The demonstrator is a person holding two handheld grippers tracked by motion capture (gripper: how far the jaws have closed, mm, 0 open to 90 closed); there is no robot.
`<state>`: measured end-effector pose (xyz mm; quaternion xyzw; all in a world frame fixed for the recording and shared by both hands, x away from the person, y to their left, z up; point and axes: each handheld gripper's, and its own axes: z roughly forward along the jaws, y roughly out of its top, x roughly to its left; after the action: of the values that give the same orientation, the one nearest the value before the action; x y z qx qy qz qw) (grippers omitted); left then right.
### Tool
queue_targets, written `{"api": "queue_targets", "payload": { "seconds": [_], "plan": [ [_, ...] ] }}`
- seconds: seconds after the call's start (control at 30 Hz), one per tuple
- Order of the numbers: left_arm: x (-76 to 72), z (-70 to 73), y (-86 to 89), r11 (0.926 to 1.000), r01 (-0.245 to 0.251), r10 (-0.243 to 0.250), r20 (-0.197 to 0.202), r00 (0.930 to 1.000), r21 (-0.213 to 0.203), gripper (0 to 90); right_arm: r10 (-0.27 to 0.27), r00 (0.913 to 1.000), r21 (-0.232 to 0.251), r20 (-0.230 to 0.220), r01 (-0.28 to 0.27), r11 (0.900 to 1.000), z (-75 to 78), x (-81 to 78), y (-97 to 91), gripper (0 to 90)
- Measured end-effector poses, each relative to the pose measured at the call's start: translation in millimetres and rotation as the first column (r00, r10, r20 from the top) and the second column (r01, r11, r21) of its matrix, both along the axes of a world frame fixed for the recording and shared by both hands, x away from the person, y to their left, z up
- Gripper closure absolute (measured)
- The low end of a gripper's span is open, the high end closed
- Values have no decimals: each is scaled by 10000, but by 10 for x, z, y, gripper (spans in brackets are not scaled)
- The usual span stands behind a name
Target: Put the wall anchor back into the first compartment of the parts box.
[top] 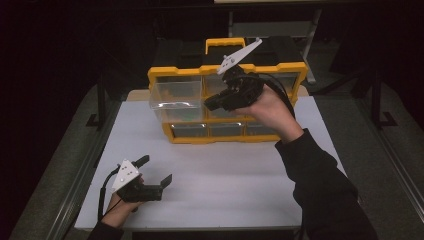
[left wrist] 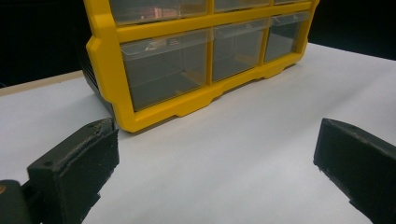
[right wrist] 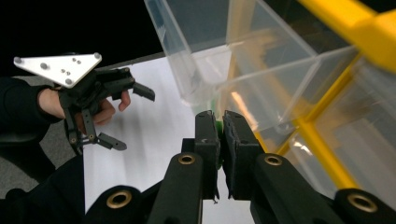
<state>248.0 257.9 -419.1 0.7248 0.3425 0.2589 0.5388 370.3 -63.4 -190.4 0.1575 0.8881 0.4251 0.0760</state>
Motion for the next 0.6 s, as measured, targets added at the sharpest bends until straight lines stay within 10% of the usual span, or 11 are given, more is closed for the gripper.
{"api": "queue_targets", "payload": {
  "seconds": [0.6],
  "plan": [
    [0,1,7,9999,39,-39,10,10000,94,0,-41,10000,490,-46,43,9988,307,98,176,843]
  ]
}}
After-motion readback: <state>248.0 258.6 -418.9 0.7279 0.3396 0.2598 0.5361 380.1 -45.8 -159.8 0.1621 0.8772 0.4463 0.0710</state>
